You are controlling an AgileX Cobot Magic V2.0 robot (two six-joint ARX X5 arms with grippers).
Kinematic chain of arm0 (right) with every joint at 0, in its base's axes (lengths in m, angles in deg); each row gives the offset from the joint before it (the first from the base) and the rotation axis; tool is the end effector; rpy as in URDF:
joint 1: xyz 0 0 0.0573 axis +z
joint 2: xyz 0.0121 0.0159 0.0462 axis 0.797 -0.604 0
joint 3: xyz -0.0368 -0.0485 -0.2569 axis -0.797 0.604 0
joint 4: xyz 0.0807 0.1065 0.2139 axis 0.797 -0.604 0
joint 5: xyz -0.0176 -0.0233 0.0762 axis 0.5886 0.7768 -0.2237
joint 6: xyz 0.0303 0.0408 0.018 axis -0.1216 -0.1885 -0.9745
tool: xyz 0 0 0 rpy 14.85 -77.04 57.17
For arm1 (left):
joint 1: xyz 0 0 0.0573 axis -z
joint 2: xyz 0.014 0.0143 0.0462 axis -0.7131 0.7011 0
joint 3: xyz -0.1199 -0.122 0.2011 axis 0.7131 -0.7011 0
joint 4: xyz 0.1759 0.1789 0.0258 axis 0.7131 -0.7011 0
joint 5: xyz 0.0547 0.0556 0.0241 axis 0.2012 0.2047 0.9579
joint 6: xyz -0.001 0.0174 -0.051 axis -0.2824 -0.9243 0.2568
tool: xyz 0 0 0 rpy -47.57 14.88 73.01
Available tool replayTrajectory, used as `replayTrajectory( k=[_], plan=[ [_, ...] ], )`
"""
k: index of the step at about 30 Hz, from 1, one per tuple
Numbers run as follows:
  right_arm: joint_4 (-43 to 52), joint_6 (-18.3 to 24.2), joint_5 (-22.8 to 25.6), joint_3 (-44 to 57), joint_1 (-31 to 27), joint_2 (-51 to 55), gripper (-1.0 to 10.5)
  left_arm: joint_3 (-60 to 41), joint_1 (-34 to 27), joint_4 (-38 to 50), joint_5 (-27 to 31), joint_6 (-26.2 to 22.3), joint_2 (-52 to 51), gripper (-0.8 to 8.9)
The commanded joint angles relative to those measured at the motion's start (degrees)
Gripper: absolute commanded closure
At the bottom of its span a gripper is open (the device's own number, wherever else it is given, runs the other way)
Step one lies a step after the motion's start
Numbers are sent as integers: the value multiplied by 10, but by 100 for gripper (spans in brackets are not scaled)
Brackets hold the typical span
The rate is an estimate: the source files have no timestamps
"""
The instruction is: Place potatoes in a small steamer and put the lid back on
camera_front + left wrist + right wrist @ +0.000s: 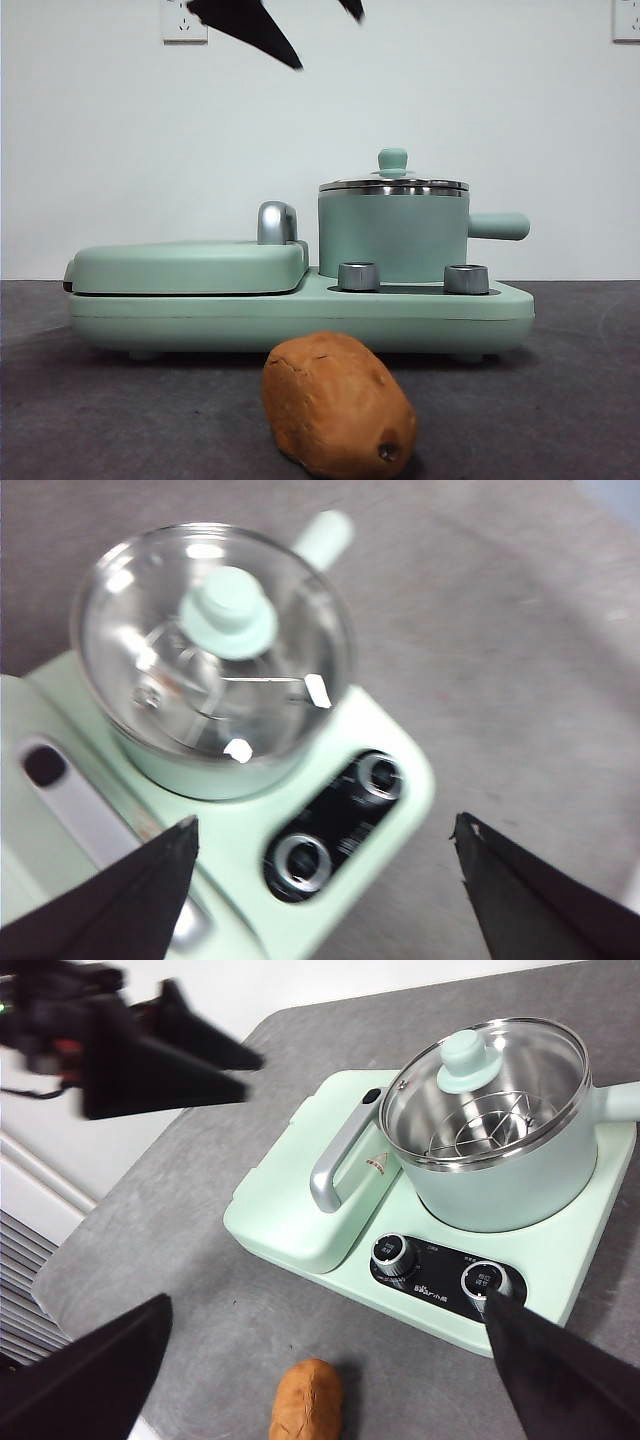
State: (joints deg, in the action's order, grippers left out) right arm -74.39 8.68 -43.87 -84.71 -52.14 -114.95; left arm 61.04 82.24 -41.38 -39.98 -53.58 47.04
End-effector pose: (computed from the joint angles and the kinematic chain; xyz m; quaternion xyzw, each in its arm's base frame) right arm 0.1139 0.0218 0.3437 0.1702 0.2538 0.3544 0.8838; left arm 0.2818 -0.2188 0.3848 0.0639 0.3728 -0.3881 0.8404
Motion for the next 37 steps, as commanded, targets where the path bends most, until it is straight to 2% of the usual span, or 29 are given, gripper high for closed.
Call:
replayTrajectory(
  k=[1, 8, 16, 35, 36, 37],
  plan=[
    [4, 0, -2, -9, 1, -2, 447, 61, 17, 5, 46, -24, 59, 400],
    [4, 0, -2, -9, 1, -2, 447, 152, 39, 45, 96, -24, 164, 402],
    [4, 2, -2, -9, 1, -2, 447, 162, 42, 119, 97, -20, 232, 409],
    [-8, 4, -2, -9, 1, -2, 447, 162, 35, 146, 97, -5, 256, 415],
    [-9, 4, -2, -9, 1, -2, 447, 162, 35, 148, 97, -5, 256, 443],
    [-10, 4, -2, -9, 1, -2, 447, 162, 35, 149, 97, -5, 256, 528]
  ],
)
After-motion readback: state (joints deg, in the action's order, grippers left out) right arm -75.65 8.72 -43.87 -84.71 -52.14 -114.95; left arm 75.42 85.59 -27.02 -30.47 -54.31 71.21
